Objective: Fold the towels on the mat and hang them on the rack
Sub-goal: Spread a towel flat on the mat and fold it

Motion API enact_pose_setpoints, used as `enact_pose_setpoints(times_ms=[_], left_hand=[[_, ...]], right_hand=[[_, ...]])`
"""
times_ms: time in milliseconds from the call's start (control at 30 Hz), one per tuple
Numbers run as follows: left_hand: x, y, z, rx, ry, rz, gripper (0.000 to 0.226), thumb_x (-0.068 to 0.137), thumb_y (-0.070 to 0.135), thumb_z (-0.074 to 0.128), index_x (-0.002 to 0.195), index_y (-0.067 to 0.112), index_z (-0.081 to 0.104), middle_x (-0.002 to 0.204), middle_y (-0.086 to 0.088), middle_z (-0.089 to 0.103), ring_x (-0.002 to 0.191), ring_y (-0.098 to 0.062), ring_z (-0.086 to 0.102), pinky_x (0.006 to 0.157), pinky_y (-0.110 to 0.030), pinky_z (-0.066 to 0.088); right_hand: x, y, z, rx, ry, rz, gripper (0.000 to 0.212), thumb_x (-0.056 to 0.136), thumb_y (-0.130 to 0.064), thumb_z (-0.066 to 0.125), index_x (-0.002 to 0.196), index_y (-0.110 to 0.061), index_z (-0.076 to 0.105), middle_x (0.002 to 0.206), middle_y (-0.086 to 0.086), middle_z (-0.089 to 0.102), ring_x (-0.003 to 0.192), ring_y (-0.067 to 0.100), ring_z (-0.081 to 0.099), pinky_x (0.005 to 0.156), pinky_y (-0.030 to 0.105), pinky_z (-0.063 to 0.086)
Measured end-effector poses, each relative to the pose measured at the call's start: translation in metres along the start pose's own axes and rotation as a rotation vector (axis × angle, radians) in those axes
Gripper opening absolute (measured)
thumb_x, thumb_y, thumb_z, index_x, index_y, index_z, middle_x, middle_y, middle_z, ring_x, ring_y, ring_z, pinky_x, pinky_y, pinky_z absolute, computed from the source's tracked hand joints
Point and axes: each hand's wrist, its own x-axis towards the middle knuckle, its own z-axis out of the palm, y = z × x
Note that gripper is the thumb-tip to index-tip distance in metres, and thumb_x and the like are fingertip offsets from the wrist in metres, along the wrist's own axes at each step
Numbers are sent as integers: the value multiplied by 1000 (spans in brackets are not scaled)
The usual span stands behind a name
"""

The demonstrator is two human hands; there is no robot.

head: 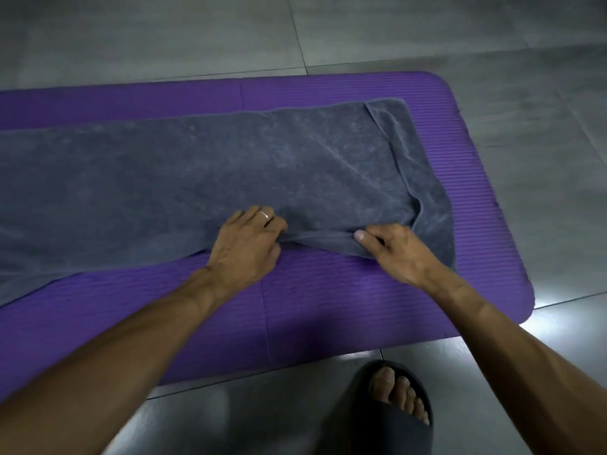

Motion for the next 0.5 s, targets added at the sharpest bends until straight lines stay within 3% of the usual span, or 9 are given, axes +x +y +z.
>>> enact_pose_setpoints(times_ms=[67,133,267,367,433,500], left_hand=[[-12,-5,-16,25,-13,153,22,65,10,64,86,12,68,81,-4,63,73,-25,61,61,-34,49],[-32,-17,-28,53,-94,241,25,57,4,69,81,11,67,72,-3,63,62,-25,61,53,-31,48],[-73,-55,-41,174,-340,280,31,48,3,78,72,16,62,62,1,59,51,-21,59,39,-23,34],[-91,-85,-43,255,-365,307,38,43,8,81,77,15,64,68,-1,60,55,-22,60,41,-22,32],[-97,-107,-46,274,-323,241,46,42,13,82,84,10,65,78,-8,61,64,-28,61,48,-29,43],[-106,-126,-51,323,-338,152,50,48,17,80,94,10,63,87,-10,61,75,-31,59,60,-36,45]], right_hand=[[-9,11,-1,-83,12,-52,44,98,-35,49,56,-30,35,56,-15,40,54,3,44,65,28,38],[-21,19,8,-150,36,-64,41,97,-39,48,59,-31,38,64,-14,44,67,19,57,68,38,46],[-28,13,36,-499,70,-43,41,89,-45,48,72,-14,69,86,7,62,87,34,61,67,45,52],[-24,-18,46,-720,24,73,34,77,-45,60,84,-13,72,98,11,63,99,33,58,81,42,43],[-24,-48,60,-749,65,3,48,67,-53,51,91,-15,68,96,11,60,93,34,57,78,42,43],[-22,-89,88,-661,86,-140,56,65,-55,50,105,-17,61,99,8,57,94,33,55,76,42,44]])
